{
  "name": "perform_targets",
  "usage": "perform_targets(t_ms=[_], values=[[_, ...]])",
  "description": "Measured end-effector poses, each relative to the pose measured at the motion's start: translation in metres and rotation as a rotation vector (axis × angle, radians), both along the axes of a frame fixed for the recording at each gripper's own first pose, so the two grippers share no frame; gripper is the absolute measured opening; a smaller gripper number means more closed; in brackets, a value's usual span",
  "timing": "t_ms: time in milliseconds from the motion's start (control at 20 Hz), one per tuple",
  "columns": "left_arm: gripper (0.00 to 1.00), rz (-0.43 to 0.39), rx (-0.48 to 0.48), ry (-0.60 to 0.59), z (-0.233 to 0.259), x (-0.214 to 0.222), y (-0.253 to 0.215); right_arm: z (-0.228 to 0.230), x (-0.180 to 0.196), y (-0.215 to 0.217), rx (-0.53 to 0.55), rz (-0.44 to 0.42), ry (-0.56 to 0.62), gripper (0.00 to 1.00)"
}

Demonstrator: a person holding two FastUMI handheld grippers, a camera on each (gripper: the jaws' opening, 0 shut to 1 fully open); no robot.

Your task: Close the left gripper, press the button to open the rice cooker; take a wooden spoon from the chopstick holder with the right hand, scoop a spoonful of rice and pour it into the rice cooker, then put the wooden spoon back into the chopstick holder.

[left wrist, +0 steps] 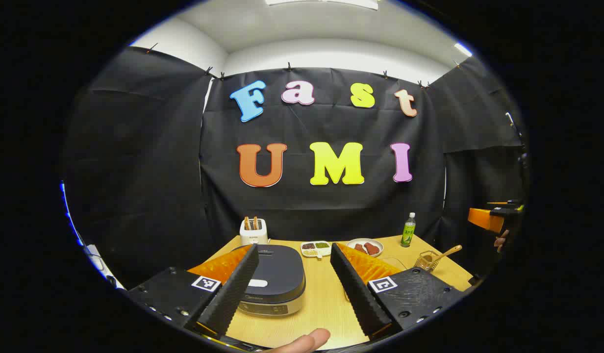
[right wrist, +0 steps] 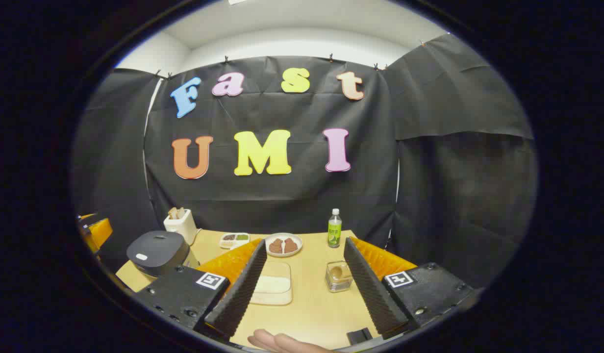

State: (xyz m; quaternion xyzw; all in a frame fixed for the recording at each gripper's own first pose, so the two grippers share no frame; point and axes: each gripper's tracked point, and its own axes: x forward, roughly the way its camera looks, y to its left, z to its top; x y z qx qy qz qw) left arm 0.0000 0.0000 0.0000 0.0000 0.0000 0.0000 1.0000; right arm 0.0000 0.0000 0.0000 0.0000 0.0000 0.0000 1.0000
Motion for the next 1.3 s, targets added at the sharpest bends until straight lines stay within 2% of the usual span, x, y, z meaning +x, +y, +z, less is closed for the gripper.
perform_targets(t_ms=[400, 800, 1300], values=[[0.94, 0.015, 0.013, -0.003, 0.003, -0.006, 0.001, 0.016, -0.015, -0.005, -0.009, 0.005, -0.05, 0.99], [0.94, 0.036, 0.0, -0.01, 0.004, -0.007, 0.012, 0.01, -0.015, -0.005, 0.007, 0.027, -0.032, 1.0], [0.94, 0.045, 0.021, 0.007, -0.005, 0.0, 0.022, 0.025, -0.018, -0.024, -0.018, -0.014, -0.121, 0.99]])
